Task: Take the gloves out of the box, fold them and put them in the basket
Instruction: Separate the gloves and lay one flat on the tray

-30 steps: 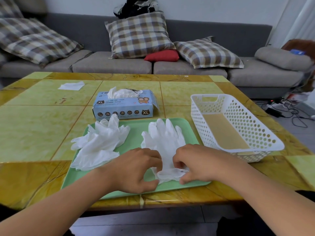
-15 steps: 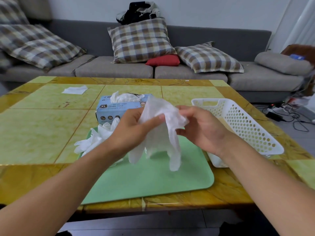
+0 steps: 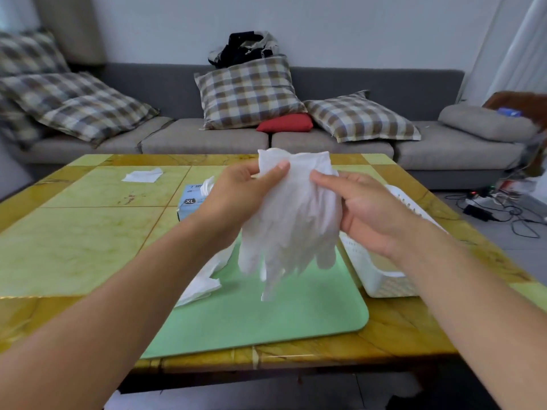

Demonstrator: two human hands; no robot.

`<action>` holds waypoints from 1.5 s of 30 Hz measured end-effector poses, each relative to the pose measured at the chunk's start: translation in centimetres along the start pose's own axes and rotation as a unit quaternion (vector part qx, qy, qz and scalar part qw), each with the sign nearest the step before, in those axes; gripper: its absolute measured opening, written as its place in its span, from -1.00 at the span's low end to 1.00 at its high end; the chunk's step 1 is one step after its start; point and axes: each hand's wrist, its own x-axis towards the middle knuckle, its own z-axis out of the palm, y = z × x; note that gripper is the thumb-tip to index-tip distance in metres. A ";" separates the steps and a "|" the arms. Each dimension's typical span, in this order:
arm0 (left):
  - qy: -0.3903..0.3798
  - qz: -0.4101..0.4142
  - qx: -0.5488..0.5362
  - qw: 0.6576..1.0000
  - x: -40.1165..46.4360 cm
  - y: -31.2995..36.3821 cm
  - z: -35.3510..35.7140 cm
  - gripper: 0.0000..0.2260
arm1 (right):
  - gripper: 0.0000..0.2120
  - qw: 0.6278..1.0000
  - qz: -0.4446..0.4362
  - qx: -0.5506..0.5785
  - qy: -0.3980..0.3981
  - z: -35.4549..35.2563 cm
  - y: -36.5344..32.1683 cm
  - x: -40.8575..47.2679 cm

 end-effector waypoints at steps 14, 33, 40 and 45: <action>-0.095 0.017 -0.087 0.991 7.2 5.2 12.1 -0.75 | -0.64 0.996 -0.029 -0.046 0.067 -11.6 -9.2 -0.3; -0.061 0.007 0.010 0.998 17.8 -1.0 15.3 -0.80 | -0.75 0.985 -0.017 -0.148 0.089 -20.0 -5.7 9.0; -0.189 0.099 0.152 0.965 16.2 -7.2 14.3 -0.86 | -0.77 0.944 -0.077 -0.321 0.018 -23.5 1.5 7.1; -0.390 0.147 0.399 0.817 13.5 -9.5 15.1 -0.88 | -0.89 0.838 -0.021 -0.520 -0.166 -23.3 3.9 3.9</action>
